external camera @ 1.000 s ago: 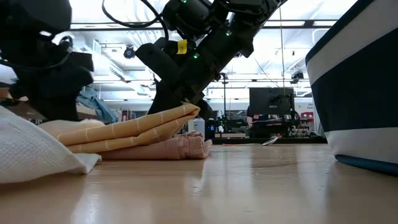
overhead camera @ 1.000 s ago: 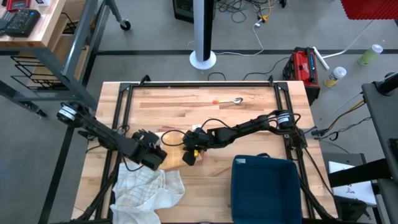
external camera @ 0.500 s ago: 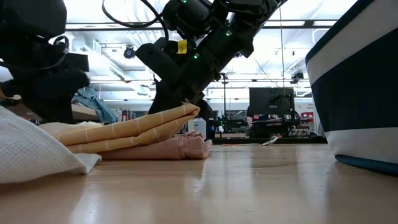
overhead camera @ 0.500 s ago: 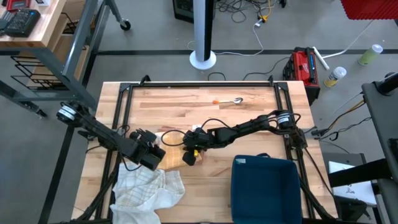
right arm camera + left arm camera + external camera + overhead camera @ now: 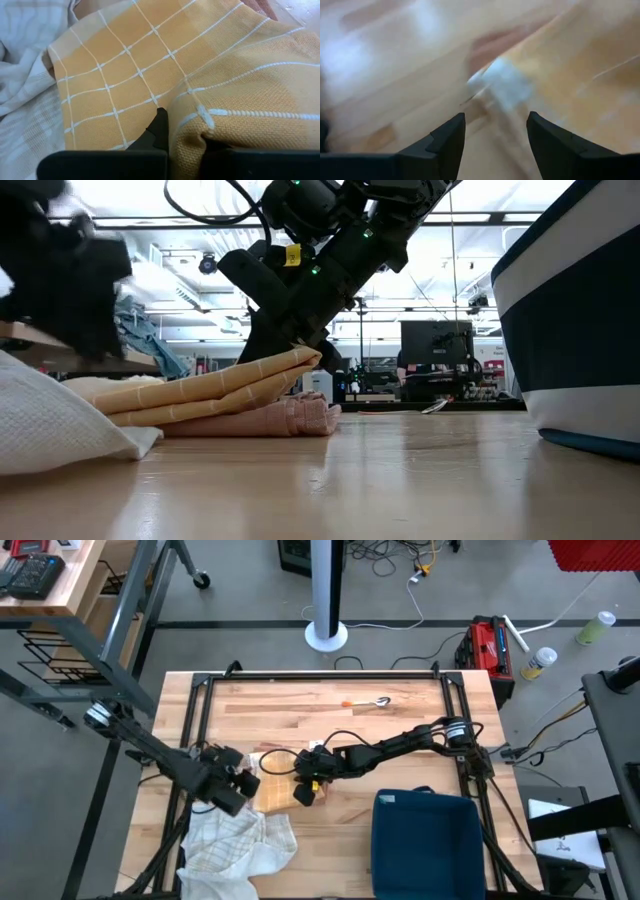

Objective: Fold towel
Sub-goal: Stack the folded yellow towel on top of the folded brown towel

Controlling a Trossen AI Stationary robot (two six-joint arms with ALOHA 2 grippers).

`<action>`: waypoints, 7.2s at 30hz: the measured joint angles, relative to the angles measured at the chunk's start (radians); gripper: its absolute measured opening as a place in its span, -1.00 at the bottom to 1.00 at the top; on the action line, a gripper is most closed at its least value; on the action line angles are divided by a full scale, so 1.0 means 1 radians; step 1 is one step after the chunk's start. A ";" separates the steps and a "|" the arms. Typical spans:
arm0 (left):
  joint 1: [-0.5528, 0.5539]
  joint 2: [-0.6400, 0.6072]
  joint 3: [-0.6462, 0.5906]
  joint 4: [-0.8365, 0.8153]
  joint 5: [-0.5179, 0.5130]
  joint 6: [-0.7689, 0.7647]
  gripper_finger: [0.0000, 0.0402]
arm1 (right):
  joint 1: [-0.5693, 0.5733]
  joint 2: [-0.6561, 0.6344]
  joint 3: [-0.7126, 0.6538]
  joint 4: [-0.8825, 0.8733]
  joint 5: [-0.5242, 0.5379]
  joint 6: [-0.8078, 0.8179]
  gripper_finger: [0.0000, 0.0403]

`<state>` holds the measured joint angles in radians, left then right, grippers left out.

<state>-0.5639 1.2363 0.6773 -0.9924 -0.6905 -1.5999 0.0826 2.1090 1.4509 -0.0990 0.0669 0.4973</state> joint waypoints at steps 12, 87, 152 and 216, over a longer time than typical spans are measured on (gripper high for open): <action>-0.044 -0.181 -0.283 0.327 -0.037 -0.072 0.11 | 0.000 0.000 0.000 0.002 -0.017 0.000 -1.00; -0.034 -0.400 -0.577 0.981 -0.049 0.331 0.22 | 0.000 0.000 0.000 0.008 -0.018 0.000 -1.00; 0.155 -0.098 -0.377 1.073 0.231 0.751 -0.38 | -0.003 0.000 0.000 0.008 -0.015 0.008 -0.98; 0.183 -0.041 -0.281 0.666 0.136 0.372 -0.40 | -0.002 0.000 0.000 0.010 -0.019 0.003 -0.98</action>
<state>-0.3805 1.1950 0.3965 -0.3262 -0.5542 -1.2278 0.0807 2.1094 1.4509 -0.0887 0.0479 0.5003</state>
